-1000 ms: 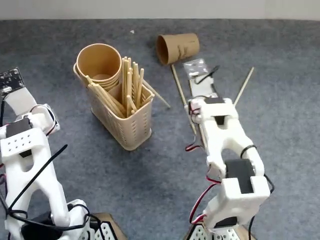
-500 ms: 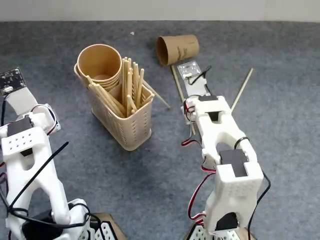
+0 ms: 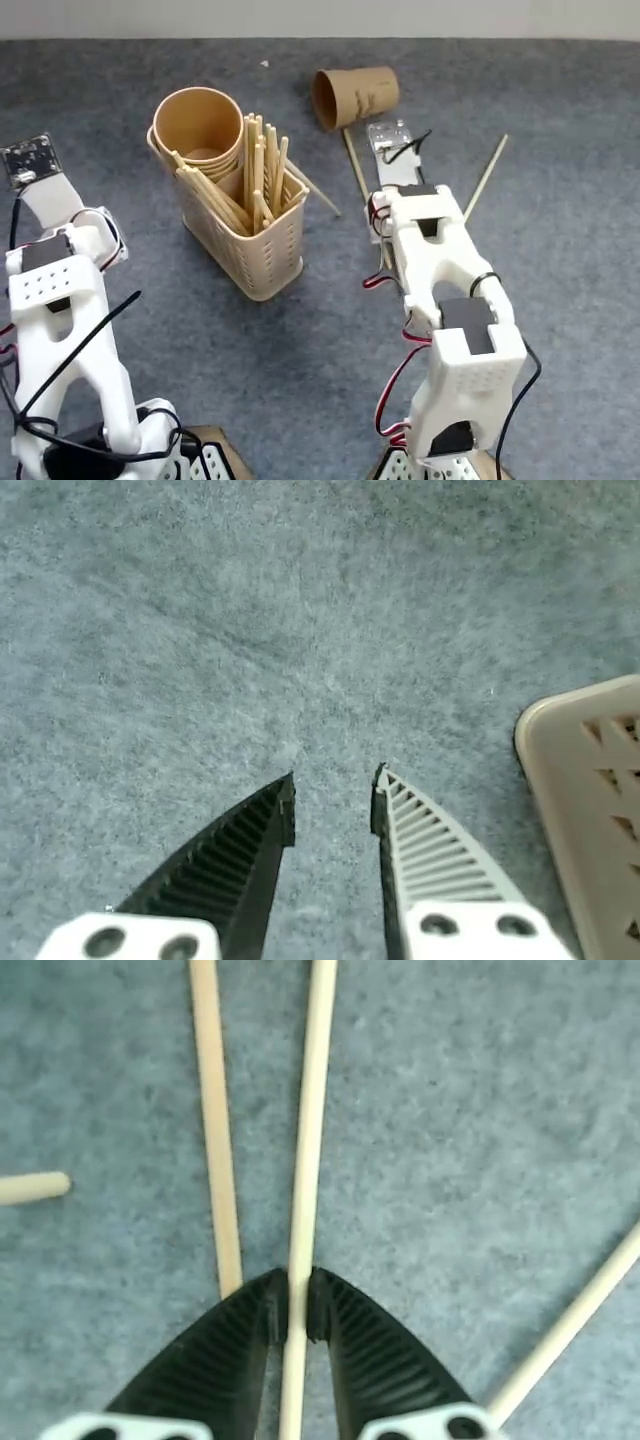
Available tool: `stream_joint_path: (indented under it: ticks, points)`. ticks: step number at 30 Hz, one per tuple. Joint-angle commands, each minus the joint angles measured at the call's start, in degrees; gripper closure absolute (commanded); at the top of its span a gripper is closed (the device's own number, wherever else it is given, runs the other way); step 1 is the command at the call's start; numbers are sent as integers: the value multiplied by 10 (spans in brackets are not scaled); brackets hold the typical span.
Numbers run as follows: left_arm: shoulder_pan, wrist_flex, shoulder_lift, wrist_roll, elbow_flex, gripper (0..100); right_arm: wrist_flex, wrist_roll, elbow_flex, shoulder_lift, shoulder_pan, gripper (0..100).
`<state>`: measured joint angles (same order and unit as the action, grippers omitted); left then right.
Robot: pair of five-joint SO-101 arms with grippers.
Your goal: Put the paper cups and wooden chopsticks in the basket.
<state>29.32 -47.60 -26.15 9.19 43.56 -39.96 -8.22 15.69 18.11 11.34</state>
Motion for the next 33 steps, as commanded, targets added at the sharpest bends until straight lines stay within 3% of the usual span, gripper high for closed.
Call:
stream_joint_path:
  ticks: [1,6,17,21,26,33]
  points:
    - [-10,9,-11,-3,2,846,0,17,-7,-31,10,942]
    - [-11,10,-11,-3,3,846,0,18,-5,-35,11,816]
    - [-41,11,-11,-4,21,846,-9,62,29,-153,11,813]
    - [-41,11,-11,-4,21,846,10,60,95,-194,49,813]
    - [-41,8,-11,-4,22,846,79,57,157,-165,80,813]
    - [-41,7,-11,-4,22,846,84,57,114,-64,43,813]
